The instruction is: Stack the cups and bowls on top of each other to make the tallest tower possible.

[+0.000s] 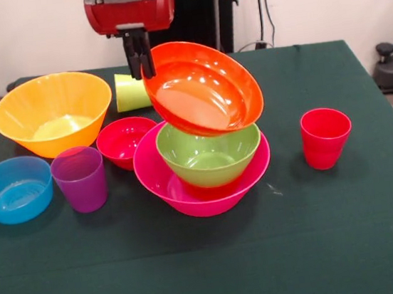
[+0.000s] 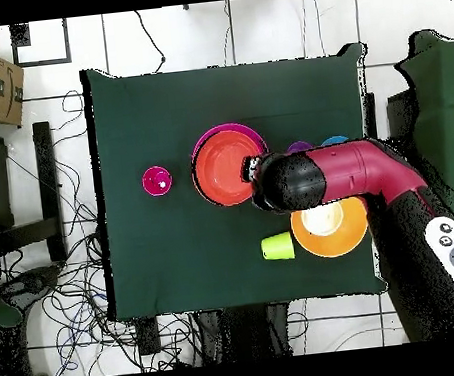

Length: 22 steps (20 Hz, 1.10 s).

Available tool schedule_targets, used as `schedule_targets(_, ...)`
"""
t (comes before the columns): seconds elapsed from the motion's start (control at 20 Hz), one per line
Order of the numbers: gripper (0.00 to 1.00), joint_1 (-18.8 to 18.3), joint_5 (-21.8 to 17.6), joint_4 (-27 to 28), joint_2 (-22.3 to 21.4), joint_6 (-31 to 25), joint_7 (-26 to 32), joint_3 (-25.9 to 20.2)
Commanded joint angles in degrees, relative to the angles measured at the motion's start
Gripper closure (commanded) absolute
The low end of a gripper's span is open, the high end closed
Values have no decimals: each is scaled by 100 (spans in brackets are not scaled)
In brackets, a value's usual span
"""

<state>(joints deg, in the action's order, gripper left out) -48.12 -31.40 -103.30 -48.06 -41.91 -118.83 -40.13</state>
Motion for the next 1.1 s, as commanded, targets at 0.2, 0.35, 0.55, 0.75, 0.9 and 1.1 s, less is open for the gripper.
schedule_targets(0.2, 100, 130, -273, -409, 51, 240, 614, -48)
schedule_targets(0.35, 100, 141, -388, -423, 134, 381, 553, 18)
schedule_targets(0.55, 100, 216, -555, -417, 261, 596, 400, 142)
schedule_targets(0.75, 100, 281, -710, -419, 370, 828, 315, 257)
schedule_targets(0.9, 100, 293, -769, -451, 405, 960, 284, 322)
schedule_targets(1.1, 100, 283, -789, -393, 469, 986, 331, 341)
